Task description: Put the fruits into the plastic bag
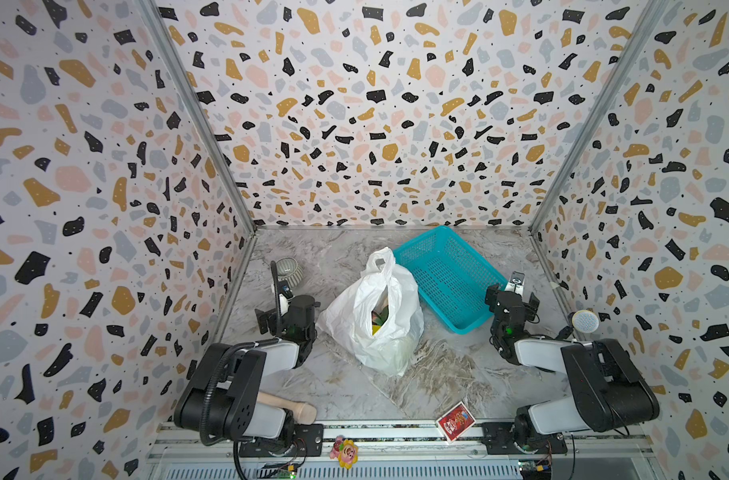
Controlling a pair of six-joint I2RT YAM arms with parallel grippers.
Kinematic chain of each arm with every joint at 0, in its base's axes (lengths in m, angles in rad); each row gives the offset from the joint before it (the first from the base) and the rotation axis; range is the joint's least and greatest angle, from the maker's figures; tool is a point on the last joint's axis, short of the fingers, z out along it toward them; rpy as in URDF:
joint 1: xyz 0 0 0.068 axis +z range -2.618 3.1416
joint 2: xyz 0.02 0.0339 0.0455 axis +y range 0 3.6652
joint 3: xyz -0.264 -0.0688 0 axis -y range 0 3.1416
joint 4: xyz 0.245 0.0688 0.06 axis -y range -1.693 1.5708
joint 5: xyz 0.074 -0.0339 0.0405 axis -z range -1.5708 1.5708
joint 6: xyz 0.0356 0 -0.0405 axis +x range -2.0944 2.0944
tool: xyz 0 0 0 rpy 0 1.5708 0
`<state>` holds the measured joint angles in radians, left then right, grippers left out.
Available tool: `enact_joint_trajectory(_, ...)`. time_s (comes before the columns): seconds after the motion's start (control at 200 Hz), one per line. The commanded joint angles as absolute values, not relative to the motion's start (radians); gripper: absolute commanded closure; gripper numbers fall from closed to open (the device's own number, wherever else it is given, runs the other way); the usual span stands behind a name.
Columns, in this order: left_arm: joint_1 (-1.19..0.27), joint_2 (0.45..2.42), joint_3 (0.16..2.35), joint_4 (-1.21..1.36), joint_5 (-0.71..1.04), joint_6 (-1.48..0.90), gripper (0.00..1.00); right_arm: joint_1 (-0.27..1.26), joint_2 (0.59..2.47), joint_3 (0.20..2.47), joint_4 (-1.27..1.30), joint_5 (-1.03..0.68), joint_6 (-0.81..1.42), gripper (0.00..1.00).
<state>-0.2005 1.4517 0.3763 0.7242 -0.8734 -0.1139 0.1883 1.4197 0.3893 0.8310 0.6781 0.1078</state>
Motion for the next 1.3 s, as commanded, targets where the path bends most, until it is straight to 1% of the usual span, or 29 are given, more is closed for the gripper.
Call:
enact_joint_trajectory(0.0, -0.167, 1.489, 0.319, 1.078, -0.783, -0.023, 0.01, 0.181, 1.361, 0.357, 0.745, 0.578, 0.148, 0.01)
enact_joint_trajectory(0.07, -0.151, 1.452, 0.327, 0.993, -0.746, -0.054, 0.00, 0.195, 1.338, 0.328, 0.790, 0.528, 0.132, 0.01)
enact_joint_trajectory(0.18, -0.125, 1.434, 0.188, 1.213, -0.625, -0.052, 0.01, 0.199, 1.337, 0.320, 0.812, 0.512, 0.117, 0.01)
enact_joint_trajectory(0.215, -0.127, 1.463, 0.170, 1.289, -0.591, -0.022, 0.01, 0.200, 1.344, 0.325, 0.810, 0.523, 0.094, 0.01)
enact_joint_trajectory(0.245, -0.127, 1.472, 0.177, 1.289, -0.562, -0.011, 0.00, 0.199, 1.353, 0.332, 0.809, 0.539, 0.066, 0.01)
enact_joint_trajectory(0.305, -0.125, 1.441, 0.192, 1.204, -0.549, -0.020, 0.00, 0.194, 1.369, 0.343, 0.801, 0.603, 0.071, 0.01)
enact_joint_trajectory(0.365, -0.125, 1.460, 0.185, 1.249, -0.557, -0.014, 0.01, 0.192, 1.365, 0.343, 0.790, 0.578, 0.058, 0.01)
enact_joint_trajectory(0.446, -0.125, 1.450, 0.186, 1.232, -0.557, -0.016, 0.00, 0.195, 1.361, 0.317, 0.877, 0.558, 0.037, 0.01)
enact_joint_trajectory(0.526, -0.127, 1.450, 0.181, 1.244, -0.563, -0.017, 0.00, 0.187, 1.363, 0.282, 0.980, 0.508, 0.009, 0.01)
enact_joint_trajectory(0.666, -0.127, 1.453, 0.181, 1.244, -0.566, -0.018, 0.01, 0.141, 1.362, 0.292, 0.959, 0.376, 0.023, 0.01)
enact_joint_trajectory(0.701, -0.127, 1.453, 0.182, 1.244, -0.566, -0.018, 0.01, 0.132, 1.361, 0.267, 1.025, 0.323, 0.044, 0.01)
enact_joint_trajectory(0.746, -0.127, 1.454, 0.183, 1.244, -0.566, -0.019, 0.00, 0.111, 1.396, 0.185, 1.208, 0.173, 0.007, 0.01)
enact_joint_trajectory(0.796, -0.127, 1.454, 0.183, 1.243, -0.567, -0.018, 0.01, 0.112, 1.511, 0.115, 1.496, 0.167, -0.015, 0.01)
enact_joint_trajectory(0.816, -0.127, 1.452, 0.184, 1.241, -0.566, -0.018, 0.00, 0.113, 1.540, 0.105, 1.550, 0.174, -0.018, 0.01)
enact_joint_trajectory(0.841, -0.127, 1.452, 0.184, 1.240, -0.566, -0.019, 0.00, 0.112, 1.534, 0.116, 1.499, 0.170, -0.012, 0.01)
enact_joint_trajectory(0.891, -0.127, 1.452, 0.185, 1.238, -0.565, -0.017, 0.00, 0.091, 1.467, 0.178, 1.257, 0.116, 0.006, 0.01)
enact_joint_trajectory(0.911, -0.127, 1.453, 0.186, 1.238, -0.563, -0.017, 0.01, 0.081, 1.461, 0.198, 1.220, 0.099, 0.012, 0.01)
enact_joint_trajectory(0.971, -0.127, 1.453, 0.187, 1.237, -0.563, -0.016, 0.01, 0.076, 1.498, 0.200, 1.276, 0.097, 0.008, 0.01)
enact_joint_trajectory(1.026, -0.129, 1.455, 0.188, 1.236, -0.564, -0.016, 0.00, 0.081, 1.483, 0.203, 1.241, 0.101, 0.008, 0.01)
enact_joint_trajectory(1.297, -0.129, 1.455, 0.189, 1.236, -0.565, -0.017, 0.01, 0.096, 1.487, 0.202, 1.251, 0.125, 0.000, 0.01)
